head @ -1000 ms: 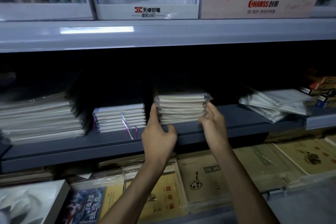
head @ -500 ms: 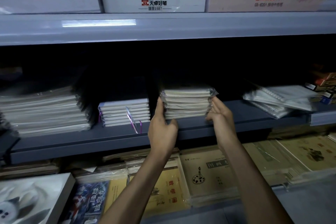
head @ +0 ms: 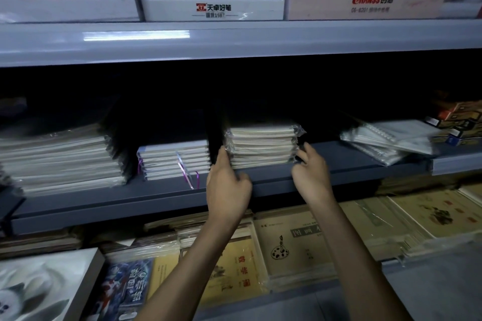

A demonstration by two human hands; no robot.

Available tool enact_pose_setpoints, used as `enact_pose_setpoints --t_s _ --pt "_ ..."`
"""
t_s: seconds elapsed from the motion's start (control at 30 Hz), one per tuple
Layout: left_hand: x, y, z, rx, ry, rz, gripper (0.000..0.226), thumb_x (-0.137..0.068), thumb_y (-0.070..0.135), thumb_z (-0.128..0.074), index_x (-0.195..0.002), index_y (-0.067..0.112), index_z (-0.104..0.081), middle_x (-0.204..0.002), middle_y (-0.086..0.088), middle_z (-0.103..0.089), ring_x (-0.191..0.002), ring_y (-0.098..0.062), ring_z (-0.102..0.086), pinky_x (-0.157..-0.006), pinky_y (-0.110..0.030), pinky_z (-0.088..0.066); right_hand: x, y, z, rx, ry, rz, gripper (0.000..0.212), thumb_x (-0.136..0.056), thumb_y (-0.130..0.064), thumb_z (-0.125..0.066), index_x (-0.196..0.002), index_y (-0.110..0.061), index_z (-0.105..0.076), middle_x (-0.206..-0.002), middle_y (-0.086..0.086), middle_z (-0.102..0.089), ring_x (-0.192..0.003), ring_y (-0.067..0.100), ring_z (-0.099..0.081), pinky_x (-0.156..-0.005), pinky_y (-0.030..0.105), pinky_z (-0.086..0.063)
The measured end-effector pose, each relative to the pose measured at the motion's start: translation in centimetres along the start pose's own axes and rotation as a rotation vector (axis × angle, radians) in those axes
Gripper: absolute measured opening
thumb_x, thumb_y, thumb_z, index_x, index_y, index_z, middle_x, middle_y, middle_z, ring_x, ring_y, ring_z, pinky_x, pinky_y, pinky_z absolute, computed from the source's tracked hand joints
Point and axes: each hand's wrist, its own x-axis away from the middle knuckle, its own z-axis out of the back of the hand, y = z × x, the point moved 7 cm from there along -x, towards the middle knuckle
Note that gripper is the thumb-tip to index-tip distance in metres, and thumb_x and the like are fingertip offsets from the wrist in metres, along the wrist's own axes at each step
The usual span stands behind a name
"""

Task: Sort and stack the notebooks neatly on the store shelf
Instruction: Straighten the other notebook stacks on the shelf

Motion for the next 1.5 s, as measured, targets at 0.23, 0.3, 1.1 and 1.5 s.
enact_pose_setpoints --t_s 0.23,0.3,1.1,1.5 --pt "-0.3 -0.2 0.0 -0.003 0.051 0.099 0.06 -0.082 0.014 -0.057 -0.134 0.044 -0.05 -0.102 0.006 -0.071 -0.086 -0.025 -0.066 -0.065 -0.034 -0.046 0.2 0.1 -0.4 -0.085 -0.025 -0.021 0.068 -0.091 0.017 -0.039 -0.152 -0.015 -0.047 -0.145 -0.005 -0.056 -0.125 0.012 -0.053 -0.086 0.017 -0.042" --pt "-0.1 -0.2 0.0 -0.01 0.053 0.097 0.061 -0.079 0.016 -0.057 -0.133 0.044 -0.05 -0.1 0.006 -0.071 -0.086 -0.024 -0.066 -0.066 -0.033 -0.043 0.1 0.4 -0.3 -0.082 -0.031 -0.022 0.066 -0.09 0.017 -0.039 -0.147 -0.014 -0.052 -0.14 -0.005 -0.059 -0.129 0.012 -0.053 -0.085 0.016 -0.043" --pt "0.3 0.8 1.4 0.05 0.127 -0.086 0.073 -0.091 0.008 -0.062 -0.157 0.031 -0.04 -0.137 0.009 -0.065 -0.116 -0.016 -0.065 -0.09 -0.031 -0.054 -0.8 0.8 -0.5 -0.201 -0.155 0.081 0.09 -0.086 0.029 -0.041 -0.162 -0.017 -0.026 -0.164 0.0 -0.033 -0.152 0.016 -0.03 -0.086 -0.003 -0.039" --pt "4.5 1.0 2.5 -0.335 0.061 -0.23 0.045 -0.097 0.025 -0.066 -0.142 0.018 -0.062 -0.125 -0.001 -0.07 -0.119 -0.025 -0.062 -0.103 -0.045 -0.05 2.2 1.9 2.6 0.018 -0.142 0.193 0.071 -0.094 0.016 -0.047 -0.157 -0.017 -0.038 -0.157 0.005 -0.045 -0.145 0.019 -0.043 -0.11 0.018 -0.037"
